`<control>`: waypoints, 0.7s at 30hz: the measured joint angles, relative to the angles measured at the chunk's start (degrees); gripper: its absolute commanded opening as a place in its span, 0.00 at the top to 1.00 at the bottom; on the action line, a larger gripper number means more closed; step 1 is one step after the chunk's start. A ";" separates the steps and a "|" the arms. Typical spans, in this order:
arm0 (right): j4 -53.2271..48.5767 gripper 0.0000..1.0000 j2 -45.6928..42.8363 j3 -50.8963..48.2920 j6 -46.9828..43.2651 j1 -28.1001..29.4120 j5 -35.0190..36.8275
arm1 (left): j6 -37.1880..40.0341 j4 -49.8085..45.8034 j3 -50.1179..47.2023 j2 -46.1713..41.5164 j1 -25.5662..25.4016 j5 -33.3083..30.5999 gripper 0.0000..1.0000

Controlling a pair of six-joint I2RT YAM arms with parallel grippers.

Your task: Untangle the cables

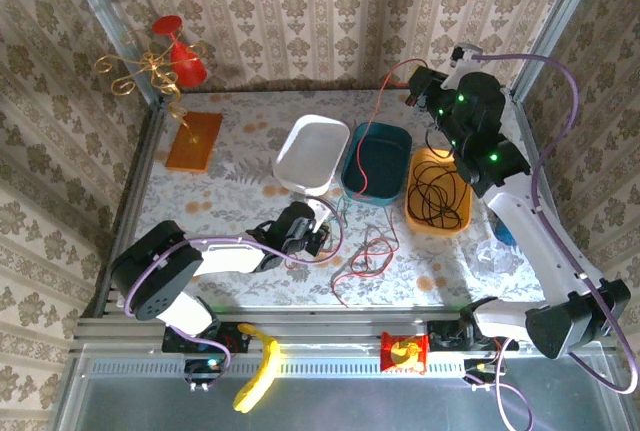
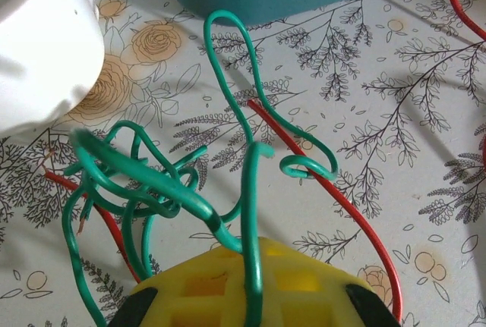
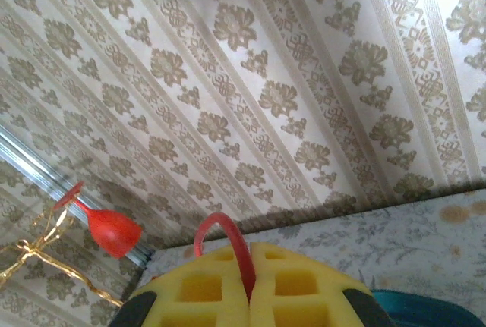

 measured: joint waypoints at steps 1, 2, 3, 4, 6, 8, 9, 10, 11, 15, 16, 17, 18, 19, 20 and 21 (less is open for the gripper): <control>0.35 1.00 -0.20 0.11 0.37 -0.07 -0.11 | 0.00 -0.13 0.00 0.00 0.00 -0.02 1.00; 0.57 1.00 -0.70 0.11 0.66 -0.09 -0.13 | 0.02 -0.24 0.00 0.00 0.00 -0.02 1.00; 0.70 1.00 -1.27 0.11 1.01 -0.09 -0.13 | 0.02 -0.39 0.00 0.00 0.00 -0.02 1.00; 0.79 1.00 -1.79 0.11 1.40 -0.09 -0.13 | 0.02 -0.55 0.00 0.00 0.00 0.00 1.00; 0.81 1.00 -3.45 0.11 1.90 -0.09 -0.09 | 0.02 -0.81 0.00 0.00 0.00 -0.02 1.00; 0.92 1.00 -4.94 0.09 2.10 -0.09 -0.04 | 0.02 -1.01 0.04 0.00 0.00 0.02 1.00; 1.05 1.00 -5.81 0.09 2.14 -0.09 0.02 | 0.02 -1.03 0.11 0.00 0.00 0.02 1.00; 1.20 1.00 -6.49 0.07 2.19 -0.11 0.13 | 0.02 -1.01 0.13 0.00 0.00 0.00 1.00; 1.36 1.00 -7.26 0.00 2.32 -0.13 0.17 | 0.02 -1.03 0.22 0.00 0.00 0.02 1.00; 2.62 1.00 -8.48 -0.17 2.73 -0.68 0.31 | 0.02 -1.03 0.39 0.00 0.00 0.02 1.00; 2.71 1.00 -8.41 -0.17 2.99 -0.96 0.28 | 0.02 -1.05 0.42 0.00 0.00 0.02 1.00; 2.67 1.00 -8.13 -0.20 3.23 -1.38 0.22 | 0.02 -1.05 0.42 0.00 0.00 0.02 1.00; 2.73 1.00 -7.58 -0.24 3.48 -1.95 0.13 | 0.02 -1.05 0.44 0.00 0.00 0.02 1.00; 2.93 1.00 -7.02 -0.46 3.74 -2.45 -0.07 | 0.02 -1.05 0.44 0.00 0.00 0.02 1.00; 3.17 1.00 -6.14 -0.76 4.09 -3.10 -0.59 | 0.02 -1.07 0.44 0.00 0.00 0.02 1.00; 3.32 1.00 -4.98 -1.03 4.55 -3.67 -1.25 | 0.02 -1.05 0.44 0.00 0.00 0.02 1.00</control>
